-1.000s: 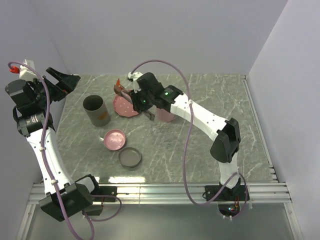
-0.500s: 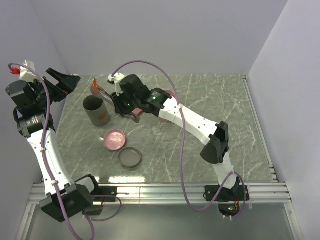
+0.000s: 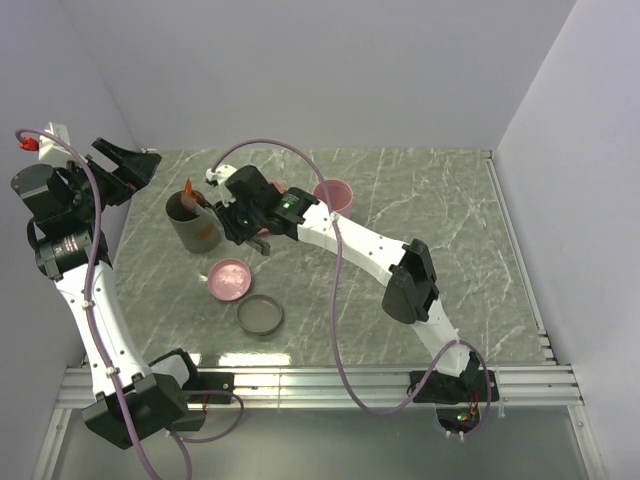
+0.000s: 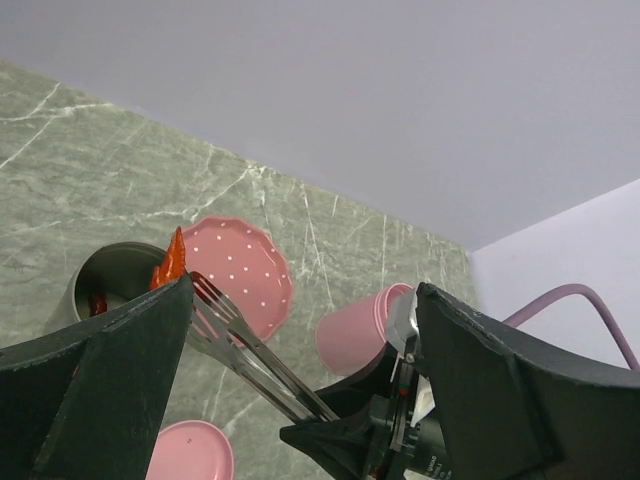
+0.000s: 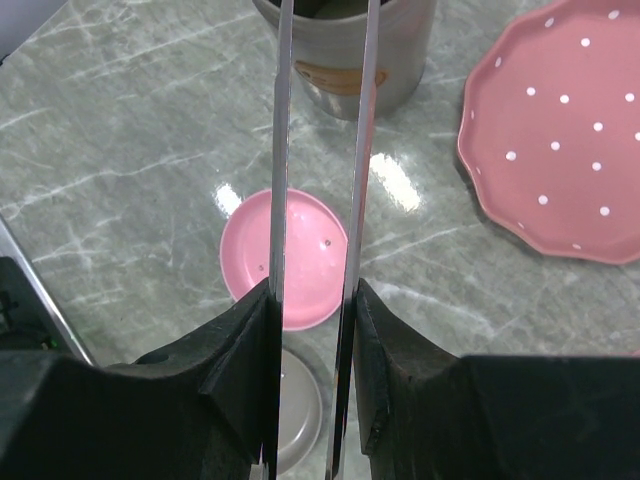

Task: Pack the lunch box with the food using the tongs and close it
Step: Place the food into the lunch box, then put down the clamp

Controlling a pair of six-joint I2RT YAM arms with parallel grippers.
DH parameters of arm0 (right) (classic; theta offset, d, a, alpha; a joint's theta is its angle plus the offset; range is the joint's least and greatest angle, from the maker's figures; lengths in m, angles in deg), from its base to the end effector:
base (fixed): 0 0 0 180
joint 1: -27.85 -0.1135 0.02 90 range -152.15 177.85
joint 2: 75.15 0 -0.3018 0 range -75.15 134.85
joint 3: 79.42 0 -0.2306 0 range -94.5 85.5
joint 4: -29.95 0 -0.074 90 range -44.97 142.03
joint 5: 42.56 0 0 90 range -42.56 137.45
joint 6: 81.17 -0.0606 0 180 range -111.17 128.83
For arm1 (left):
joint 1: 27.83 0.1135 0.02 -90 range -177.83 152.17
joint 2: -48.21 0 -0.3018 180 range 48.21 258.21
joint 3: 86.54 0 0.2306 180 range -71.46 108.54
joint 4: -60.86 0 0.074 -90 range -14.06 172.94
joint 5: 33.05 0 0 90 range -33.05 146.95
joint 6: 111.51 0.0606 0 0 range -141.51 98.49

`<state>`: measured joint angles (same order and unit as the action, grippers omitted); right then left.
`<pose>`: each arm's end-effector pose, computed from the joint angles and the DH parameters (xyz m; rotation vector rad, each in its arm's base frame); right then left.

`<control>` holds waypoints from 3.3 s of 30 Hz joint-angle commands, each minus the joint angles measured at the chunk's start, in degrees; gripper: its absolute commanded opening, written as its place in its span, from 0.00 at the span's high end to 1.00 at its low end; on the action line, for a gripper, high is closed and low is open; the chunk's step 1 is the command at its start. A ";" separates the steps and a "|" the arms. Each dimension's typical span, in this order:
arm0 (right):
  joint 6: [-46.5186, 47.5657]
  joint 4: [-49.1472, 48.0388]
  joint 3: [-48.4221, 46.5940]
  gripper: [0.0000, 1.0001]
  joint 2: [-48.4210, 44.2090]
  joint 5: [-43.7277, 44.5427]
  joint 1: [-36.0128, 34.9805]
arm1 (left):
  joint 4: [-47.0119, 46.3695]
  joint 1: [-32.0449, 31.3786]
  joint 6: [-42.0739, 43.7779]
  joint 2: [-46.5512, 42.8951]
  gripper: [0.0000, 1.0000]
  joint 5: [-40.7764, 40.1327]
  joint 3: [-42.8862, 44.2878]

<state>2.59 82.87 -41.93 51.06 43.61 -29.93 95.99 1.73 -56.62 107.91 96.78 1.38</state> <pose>0.2778 0.4485 0.3415 -1.0333 2.0514 0.6771 0.1849 0.0603 0.4686 -0.4282 1.6514 -0.6575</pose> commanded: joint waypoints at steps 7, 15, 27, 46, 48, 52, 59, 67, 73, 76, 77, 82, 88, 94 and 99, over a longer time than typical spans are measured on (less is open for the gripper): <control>0.44 -4.53 -5.19 0.55 1.67 1.11 -0.40 | -0.19 0.23 1.45 -0.73 0.01 1.03 0.28; 0.53 -4.10 -6.33 0.47 2.02 1.02 -0.49 | -0.54 0.41 1.19 -0.46 0.01 1.12 0.55; 1.67 -4.27 -2.65 0.47 -10.01 3.75 3.44 | -0.20 0.32 2.24 0.50 0.01 4.19 1.25; 1.67 -2.26 41.91 0.48 -41.05 -2.67 43.44 | 16.49 -2.30 24.20 7.79 0.01 3.50 12.32; 2.72 -2.33 45.67 0.48 -41.22 -3.89 48.53 | 20.63 -3.71 26.49 10.16 0.01 2.18 14.78; 4.83 -2.34 48.60 0.47 -38.59 -5.04 55.13 | 23.89 -5.74 30.36 12.37 0.01 0.25 15.76; 8.44 -4.88 50.01 0.46 -31.39 -5.31 60.15 | 22.49 -6.18 31.16 10.70 0.01 0.33 12.95; 9.31 -7.61 47.55 0.41 -23.04 -3.90 61.38 | 22.57 -6.45 32.30 9.73 0.01 1.12 12.15; 11.60 -6.82 45.35 0.32 -17.76 -3.55 62.00 | 24.50 -6.53 34.41 10.61 0.01 1.56 12.41; 12.83 -5.68 43.94 0.27 -15.39 -3.63 62.17 | 26.09 -6.53 36.78 11.57 0.01 2.96 12.94; 13.18 -5.24 43.24 0.25 -14.86 -3.63 62.17 | 26.26 -6.62 36.87 11.93 0.00 3.23 13.12; 14.41 -3.31 41.13 0.17 -11.25 -3.46 62.26 | 26.97 -6.71 37.22 12.37 0.01 3.94 13.38; 14.50 -1.82 40.95 0.11 -11.25 -4.34 62.26 | 27.75 -6.80 37.92 12.19 0.01 4.20 13.82; 14.15 0.03 41.22 0.05 -17.13 -5.92 62.26 | 31.00 -6.80 41.52 12.63 0.01 4.90 15.49; 15.38 3.02 38.32 0.00 -23.37 -6.62 62.26 | 36.08 -7.06 48.80 12.10 0.01 4.64 15.66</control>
<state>16.69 84.14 0.56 34.69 38.14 31.92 127.81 -4.89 -14.57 120.81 99.84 14.49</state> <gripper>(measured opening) 0.994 0.994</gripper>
